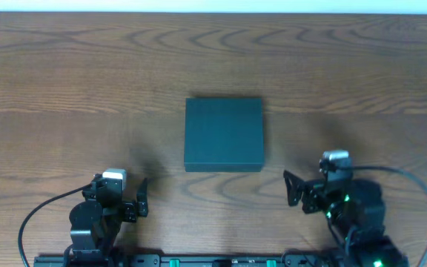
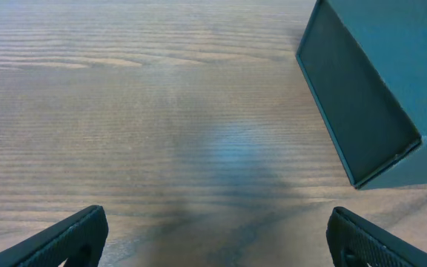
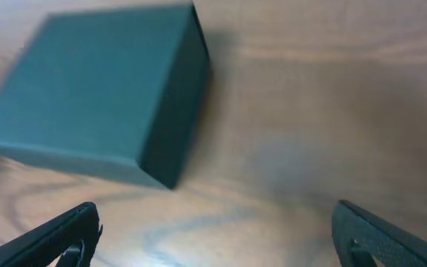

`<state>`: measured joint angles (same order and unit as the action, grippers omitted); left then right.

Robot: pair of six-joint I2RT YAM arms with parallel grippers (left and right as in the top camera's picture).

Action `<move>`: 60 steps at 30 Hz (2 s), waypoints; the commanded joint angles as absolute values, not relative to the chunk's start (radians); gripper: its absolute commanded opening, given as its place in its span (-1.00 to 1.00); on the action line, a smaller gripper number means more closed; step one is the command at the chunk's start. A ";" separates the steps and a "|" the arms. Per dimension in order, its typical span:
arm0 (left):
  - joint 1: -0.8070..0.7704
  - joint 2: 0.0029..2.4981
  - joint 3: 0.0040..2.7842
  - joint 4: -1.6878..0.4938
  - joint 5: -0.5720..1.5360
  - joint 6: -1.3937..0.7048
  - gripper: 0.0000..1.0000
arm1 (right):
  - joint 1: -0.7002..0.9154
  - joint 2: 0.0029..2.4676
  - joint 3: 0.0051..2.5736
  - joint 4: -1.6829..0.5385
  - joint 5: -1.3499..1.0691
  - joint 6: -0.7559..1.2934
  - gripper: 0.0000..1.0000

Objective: Pack container

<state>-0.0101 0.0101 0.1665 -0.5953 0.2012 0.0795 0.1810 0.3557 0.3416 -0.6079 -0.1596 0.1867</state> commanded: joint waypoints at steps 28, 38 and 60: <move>-0.006 0.004 0.156 -0.594 0.191 0.090 0.91 | 0.189 0.006 0.155 -0.601 -0.138 0.269 0.99; -0.006 0.004 0.156 -0.594 0.191 0.090 0.91 | 0.189 0.006 0.155 -0.601 -0.138 0.269 0.99; -0.006 0.004 0.156 -0.594 0.191 0.090 0.91 | 0.189 0.006 0.155 -0.601 -0.138 0.269 0.98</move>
<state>-0.0101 0.0101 0.1665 -0.5953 0.2012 0.0795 0.1810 0.0147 0.1577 -0.6022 -0.1444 0.2562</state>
